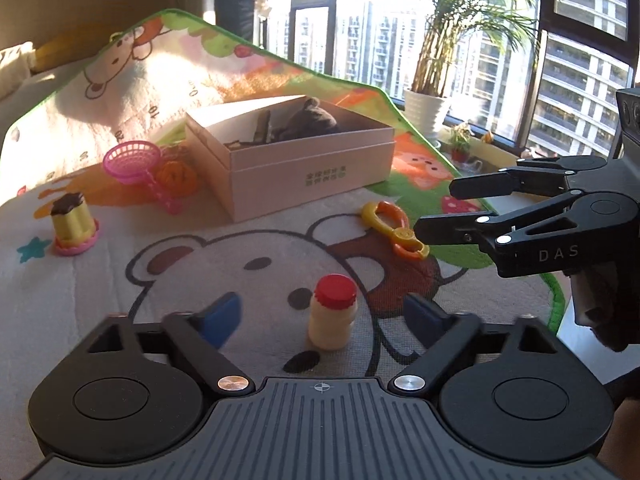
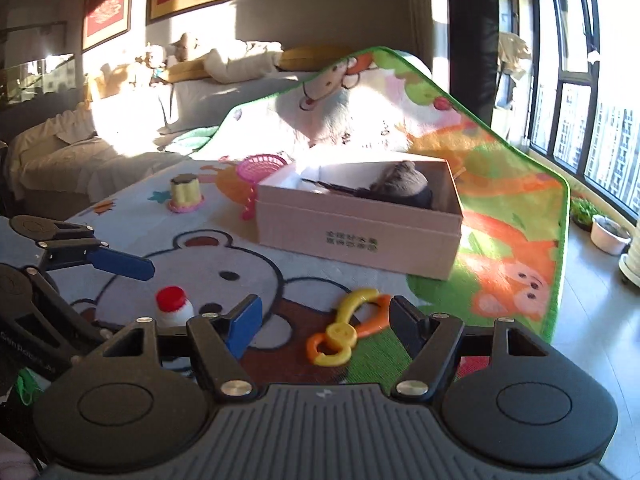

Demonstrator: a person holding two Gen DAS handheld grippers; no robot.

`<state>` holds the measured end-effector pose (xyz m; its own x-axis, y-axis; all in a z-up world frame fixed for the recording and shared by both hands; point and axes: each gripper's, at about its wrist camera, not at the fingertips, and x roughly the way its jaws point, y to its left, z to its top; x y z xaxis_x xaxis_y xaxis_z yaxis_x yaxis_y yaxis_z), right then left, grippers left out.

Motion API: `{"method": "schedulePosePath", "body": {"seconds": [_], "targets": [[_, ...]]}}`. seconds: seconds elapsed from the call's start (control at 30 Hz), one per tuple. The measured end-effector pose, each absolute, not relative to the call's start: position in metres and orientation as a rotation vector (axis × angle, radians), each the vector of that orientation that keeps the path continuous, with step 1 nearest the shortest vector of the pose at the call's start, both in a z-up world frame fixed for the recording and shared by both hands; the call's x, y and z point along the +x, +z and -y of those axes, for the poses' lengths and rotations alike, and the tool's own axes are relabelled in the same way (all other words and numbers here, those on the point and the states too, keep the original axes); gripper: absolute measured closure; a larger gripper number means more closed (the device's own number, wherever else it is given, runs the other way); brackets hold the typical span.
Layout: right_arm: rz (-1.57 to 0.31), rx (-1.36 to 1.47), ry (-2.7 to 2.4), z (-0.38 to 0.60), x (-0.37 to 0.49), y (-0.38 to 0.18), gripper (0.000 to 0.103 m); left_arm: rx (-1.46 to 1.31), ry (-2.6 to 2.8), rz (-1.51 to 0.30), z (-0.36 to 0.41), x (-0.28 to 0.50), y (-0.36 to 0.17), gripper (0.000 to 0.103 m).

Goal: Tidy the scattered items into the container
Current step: 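Grasp the white bottle with the left gripper while the right gripper approaches the yellow-orange ring toy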

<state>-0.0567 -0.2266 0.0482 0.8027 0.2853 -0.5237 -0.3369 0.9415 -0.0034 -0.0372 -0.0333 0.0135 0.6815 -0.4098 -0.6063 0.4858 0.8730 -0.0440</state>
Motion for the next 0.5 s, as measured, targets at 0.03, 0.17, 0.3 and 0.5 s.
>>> {"method": "schedulePosePath", "body": {"seconds": [0.03, 0.17, 0.3, 0.5], "targets": [[-0.553, -0.097, 0.33, 0.228, -0.057, 0.045, 0.032, 0.123, -0.505, -0.653, 0.035, -0.036, 0.011, 0.043], [-0.574, -0.086, 0.317, 0.226, -0.057, 0.037, 0.032, 0.108, -0.502, -0.643, 0.037, -0.033, 0.005, 0.043], [-0.621, -0.064, 0.276, 0.218, -0.043, 0.029, 0.033, 0.092, -0.498, -0.652, 0.034, -0.031, 0.002, 0.044], [-0.678, -0.001, 0.228, 0.213, -0.02, 0.021, 0.049, 0.09, -0.493, -0.659, 0.033, -0.032, 0.001, 0.043]]}}
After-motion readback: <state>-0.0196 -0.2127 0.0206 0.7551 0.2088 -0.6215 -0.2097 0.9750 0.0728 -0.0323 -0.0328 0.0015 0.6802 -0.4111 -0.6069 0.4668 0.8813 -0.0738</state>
